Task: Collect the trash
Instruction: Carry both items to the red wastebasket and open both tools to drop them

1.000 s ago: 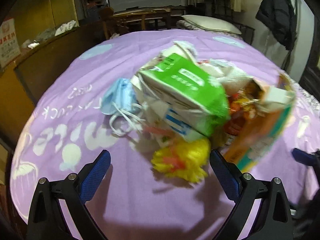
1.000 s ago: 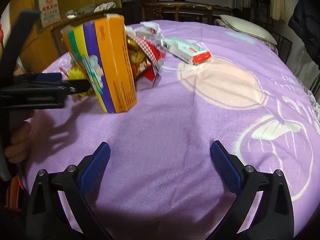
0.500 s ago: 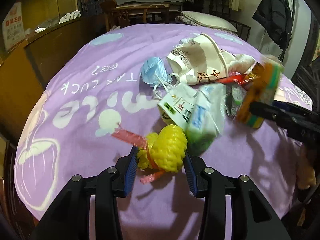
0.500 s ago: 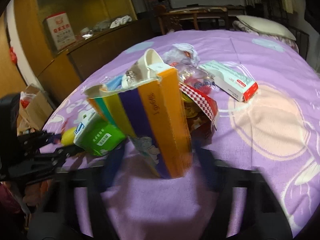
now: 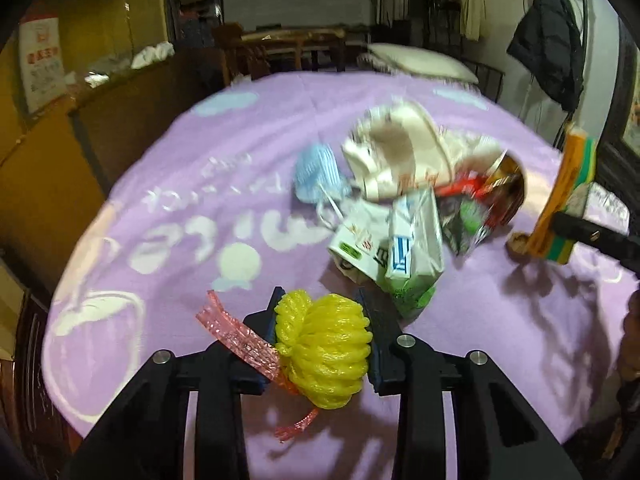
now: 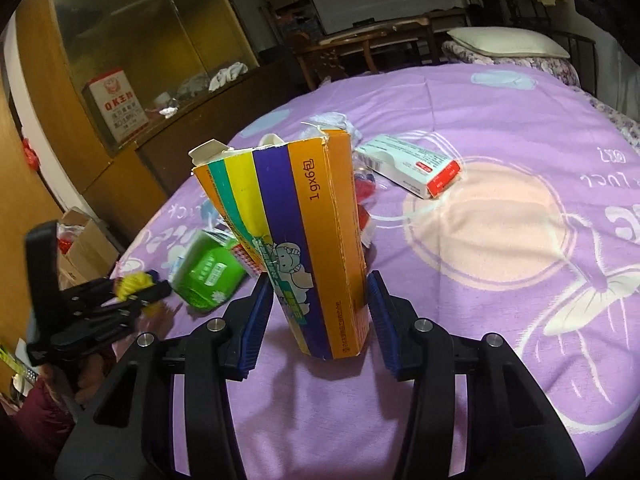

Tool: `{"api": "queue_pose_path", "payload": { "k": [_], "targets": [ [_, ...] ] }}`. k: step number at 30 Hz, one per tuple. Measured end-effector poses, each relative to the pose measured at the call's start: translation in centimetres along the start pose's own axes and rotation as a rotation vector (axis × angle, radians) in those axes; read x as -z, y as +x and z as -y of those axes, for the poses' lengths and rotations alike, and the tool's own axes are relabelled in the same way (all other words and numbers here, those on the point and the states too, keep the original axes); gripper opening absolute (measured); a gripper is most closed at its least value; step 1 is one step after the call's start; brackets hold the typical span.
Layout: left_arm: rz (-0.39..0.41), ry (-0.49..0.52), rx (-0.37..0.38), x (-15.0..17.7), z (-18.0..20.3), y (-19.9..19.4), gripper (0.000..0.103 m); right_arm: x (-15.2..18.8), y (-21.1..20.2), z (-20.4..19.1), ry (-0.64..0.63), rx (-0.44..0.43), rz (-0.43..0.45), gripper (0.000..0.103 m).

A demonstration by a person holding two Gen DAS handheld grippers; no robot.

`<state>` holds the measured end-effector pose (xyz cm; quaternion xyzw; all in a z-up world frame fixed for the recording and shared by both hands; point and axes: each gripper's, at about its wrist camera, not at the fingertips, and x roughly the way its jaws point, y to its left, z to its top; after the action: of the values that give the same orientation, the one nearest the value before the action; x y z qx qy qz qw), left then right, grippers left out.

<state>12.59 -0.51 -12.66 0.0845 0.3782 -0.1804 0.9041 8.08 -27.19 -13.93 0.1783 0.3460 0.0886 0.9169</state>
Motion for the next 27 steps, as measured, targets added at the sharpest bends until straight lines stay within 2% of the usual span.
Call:
{"api": "queue_pose_path", "payload": {
  "k": [8, 14, 15, 19, 24, 25, 27],
  "targets": [
    [0.054, -0.068, -0.057, 0.2, -3.7, -7.9, 0.035, -0.7, -3.6, -3.1, -0.041, -0.084, 0.064, 0.048],
    [0.024, -0.123, -0.142, 3.7, -7.9, -12.7, 0.036, -0.8, -5.6, -7.0, -0.098, -0.167, 0.076, 0.048],
    [0.012, -0.139, -0.169, 4.9, -9.0, -13.6, 0.036, -0.6, -6.0, -7.9, -0.115, -0.182, 0.076, 0.048],
    [-0.042, -0.225, -0.194, 9.0, -12.5, -15.0, 0.037, 0.0, -6.3, -11.0, -0.160, -0.241, 0.049, 0.048],
    [-0.173, -0.327, -0.199, 13.9, -17.1, -13.4, 0.038, 1.3, -5.0, -14.6, -0.201, -0.274, -0.017, 0.048],
    [-0.196, -0.342, -0.199, 14.8, -17.8, -12.9, 0.040, 1.6, -4.6, -15.4, -0.212, -0.277, -0.033, 0.048],
    [-0.240, -0.379, -0.178, 16.5, -19.3, -12.0, 0.053, 2.1, -3.7, -16.9, -0.233, -0.286, -0.069, 0.048]
  ]
}}
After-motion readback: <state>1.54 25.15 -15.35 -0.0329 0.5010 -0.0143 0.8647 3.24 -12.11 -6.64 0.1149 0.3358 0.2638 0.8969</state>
